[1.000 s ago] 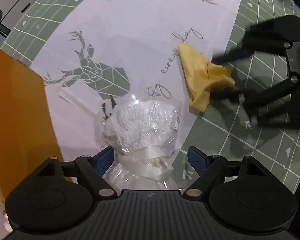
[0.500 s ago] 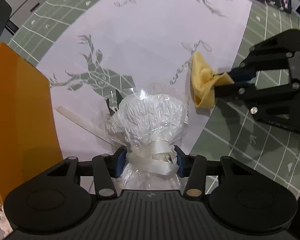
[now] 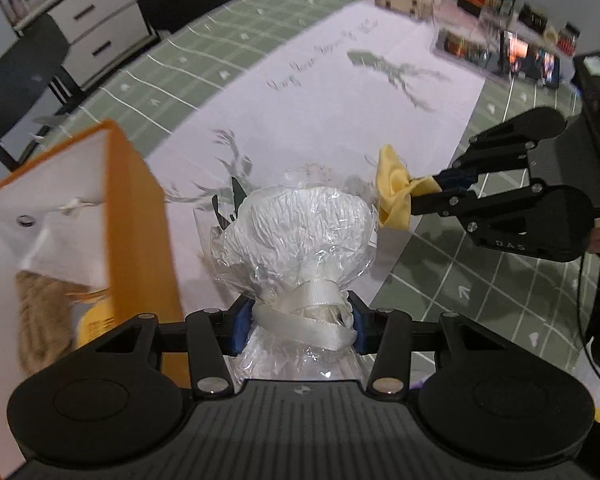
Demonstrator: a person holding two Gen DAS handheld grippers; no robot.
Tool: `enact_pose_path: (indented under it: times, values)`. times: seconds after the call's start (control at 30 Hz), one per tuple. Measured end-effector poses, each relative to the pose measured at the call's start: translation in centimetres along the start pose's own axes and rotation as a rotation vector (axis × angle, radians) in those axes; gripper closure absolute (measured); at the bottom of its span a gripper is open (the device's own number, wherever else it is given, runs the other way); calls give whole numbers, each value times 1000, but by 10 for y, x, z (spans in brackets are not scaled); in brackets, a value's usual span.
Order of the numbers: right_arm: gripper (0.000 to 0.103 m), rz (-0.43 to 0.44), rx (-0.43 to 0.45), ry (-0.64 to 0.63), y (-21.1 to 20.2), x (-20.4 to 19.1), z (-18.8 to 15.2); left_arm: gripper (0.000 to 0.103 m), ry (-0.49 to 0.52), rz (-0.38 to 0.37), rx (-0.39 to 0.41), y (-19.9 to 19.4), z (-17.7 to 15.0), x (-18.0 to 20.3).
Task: Organize soft objects
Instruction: 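Carry the plastic bundle and yellow cloth over the orange box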
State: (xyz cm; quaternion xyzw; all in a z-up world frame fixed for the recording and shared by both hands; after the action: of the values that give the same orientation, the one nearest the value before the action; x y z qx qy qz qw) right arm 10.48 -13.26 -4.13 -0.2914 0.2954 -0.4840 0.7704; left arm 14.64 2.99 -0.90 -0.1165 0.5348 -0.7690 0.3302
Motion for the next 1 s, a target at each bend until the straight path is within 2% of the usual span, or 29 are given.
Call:
enact_pose_path:
  times: [0.43, 0.73, 1.0]
  values:
    - [94, 104, 82, -128, -37, -60, 24, 49, -138, 87, 128, -73, -59, -30]
    - [93, 128, 57, -279, -39, -97, 52, 49, -237, 151, 150, -95, -96, -62]
    - [93, 182, 78, -395, -44, -137, 81, 49, -413, 221, 236, -116, -123, -102]
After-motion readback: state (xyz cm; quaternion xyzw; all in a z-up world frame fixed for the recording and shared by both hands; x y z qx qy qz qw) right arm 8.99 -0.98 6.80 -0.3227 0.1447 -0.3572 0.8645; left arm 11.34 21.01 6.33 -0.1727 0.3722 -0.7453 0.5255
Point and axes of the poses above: each gripper's, at about its wrist camera, not at the fingertips, and y roughly the way its jaws point, x to its right, z to its top, the point moved 4 cm from there along y, roughly the way its jaws point, and after that the axes turned 10 degrees about z, right-handed, at the moved point
